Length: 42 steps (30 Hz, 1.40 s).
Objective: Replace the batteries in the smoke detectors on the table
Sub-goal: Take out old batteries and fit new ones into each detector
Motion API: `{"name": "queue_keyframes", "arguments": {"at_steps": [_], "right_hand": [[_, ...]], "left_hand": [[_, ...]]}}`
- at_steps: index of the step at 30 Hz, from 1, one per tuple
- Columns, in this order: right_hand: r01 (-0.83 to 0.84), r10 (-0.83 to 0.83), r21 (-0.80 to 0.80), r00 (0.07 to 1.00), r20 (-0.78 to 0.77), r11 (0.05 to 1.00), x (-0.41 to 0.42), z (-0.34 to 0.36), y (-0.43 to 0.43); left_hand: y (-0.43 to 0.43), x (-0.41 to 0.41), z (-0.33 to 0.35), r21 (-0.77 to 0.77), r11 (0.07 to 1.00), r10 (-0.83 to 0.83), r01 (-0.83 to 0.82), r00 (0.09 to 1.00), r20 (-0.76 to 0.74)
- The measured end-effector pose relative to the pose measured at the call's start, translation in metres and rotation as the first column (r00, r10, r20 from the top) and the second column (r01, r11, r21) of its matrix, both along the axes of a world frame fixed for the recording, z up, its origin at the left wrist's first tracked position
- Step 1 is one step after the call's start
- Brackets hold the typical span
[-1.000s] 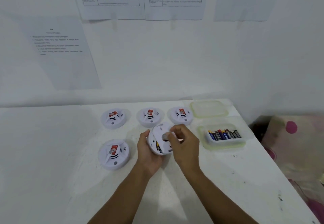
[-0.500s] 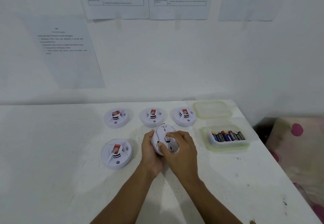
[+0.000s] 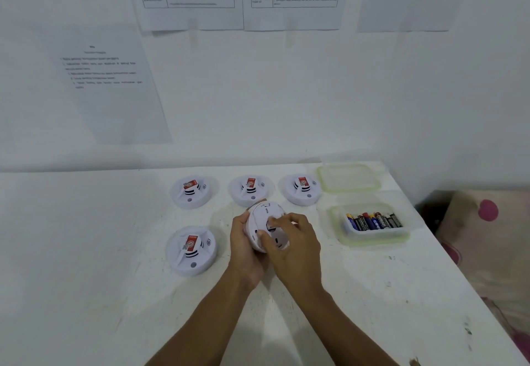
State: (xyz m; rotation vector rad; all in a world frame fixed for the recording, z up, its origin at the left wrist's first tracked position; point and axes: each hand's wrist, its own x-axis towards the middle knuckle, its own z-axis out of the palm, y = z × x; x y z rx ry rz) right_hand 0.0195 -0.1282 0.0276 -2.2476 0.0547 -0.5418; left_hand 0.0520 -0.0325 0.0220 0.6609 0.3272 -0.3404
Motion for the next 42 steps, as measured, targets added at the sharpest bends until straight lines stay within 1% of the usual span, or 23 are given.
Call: {"name": "queue_keyframes", "arguments": {"at_steps": [2, 9, 13, 15, 16, 19, 21, 22, 24, 25, 26, 27, 29, 32, 34, 36, 38, 42], "right_hand": [[0.029, -0.029, 0.028, 1.0, -0.005, 0.999, 0.001, 0.002, 0.004], [0.122, -0.117, 0.097, 0.991, -0.06, 0.988, 0.002, 0.008, 0.014], [0.098, -0.084, 0.148, 0.992, -0.099, 0.984, 0.002, 0.006, 0.012], [0.06, -0.03, 0.218, 0.989, -0.142, 0.974, 0.002, 0.007, 0.005], [0.042, 0.005, 0.276, 0.985, -0.17, 0.96, 0.002, 0.009, 0.002], [0.017, 0.104, 0.475, 0.968, -0.229, 0.88, 0.004, 0.019, -0.008], [0.026, 0.145, 0.565, 0.956, -0.255, 0.824, 0.006, 0.022, -0.015], [0.039, 0.175, 0.649, 0.949, -0.262, 0.76, 0.008, 0.023, -0.02], [0.08, 0.254, 0.843, 0.935, -0.248, 0.532, 0.01, 0.023, -0.028], [0.093, 0.276, 0.894, 0.933, -0.232, 0.438, 0.011, 0.022, -0.031], [0.094, 0.282, 0.914, 0.934, -0.218, 0.395, 0.01, 0.021, -0.033], [0.09, 0.284, 0.919, 0.936, -0.21, 0.383, 0.01, 0.019, -0.035], [0.072, 0.285, 0.903, 0.936, -0.208, 0.423, 0.009, 0.015, -0.038], [0.016, 0.31, 0.829, 0.923, -0.228, 0.559, 0.005, 0.011, -0.048], [-0.053, 0.358, 0.78, 0.906, -0.224, 0.624, 0.002, 0.009, -0.056], [-0.11, 0.397, 0.759, 0.894, -0.206, 0.641, -0.001, 0.007, -0.06], [-0.124, 0.4, 0.75, 0.895, -0.198, 0.65, -0.003, 0.004, -0.063], [-0.148, 0.399, 0.733, 0.899, -0.18, 0.664, -0.005, -0.003, -0.068]], "left_hand": [[-0.002, 0.0, 0.001, 0.014, 1.0, 0.017, -0.017, 1.0, 0.009], [-0.006, -0.002, 0.0, 0.054, 0.997, 0.048, -0.056, 0.99, 0.133], [-0.004, -0.004, 0.004, 0.045, 0.998, 0.035, -0.044, 0.983, 0.182], [0.0, -0.002, 0.007, 0.067, 0.997, 0.033, -0.049, 0.974, 0.226], [0.001, -0.001, 0.008, 0.108, 0.993, 0.019, -0.047, 0.969, 0.246], [0.004, 0.002, 0.012, 0.261, 0.963, -0.131, 0.06, 0.955, 0.265], [0.007, 0.006, 0.014, 0.289, 0.953, -0.173, 0.091, 0.946, 0.272], [0.008, 0.007, 0.016, 0.315, 0.946, -0.171, 0.075, 0.941, 0.291], [0.009, 0.008, 0.016, 0.446, 0.895, -0.182, 0.013, 0.923, 0.338], [0.01, 0.006, 0.015, 0.521, 0.853, -0.22, 0.0, 0.907, 0.36], [0.01, 0.004, 0.013, 0.576, 0.817, -0.264, 0.001, 0.89, 0.373], [0.009, 0.0, 0.01, 0.605, 0.796, -0.297, 0.014, 0.88, 0.37], [0.01, -0.005, 0.002, 0.62, 0.784, -0.3, 0.015, 0.884, 0.358], [0.011, -0.006, -0.002, 0.658, 0.748, -0.231, -0.086, 0.896, 0.379], [0.012, -0.003, -0.005, 0.671, 0.73, -0.181, -0.129, 0.91, 0.373], [0.013, -0.002, -0.005, 0.67, 0.727, -0.155, -0.153, 0.913, 0.377], [0.011, -0.005, -0.006, 0.664, 0.729, -0.156, -0.163, 0.906, 0.394], [0.011, -0.012, -0.01, 0.654, 0.746, -0.204, -0.126, 0.892, 0.404]]}}
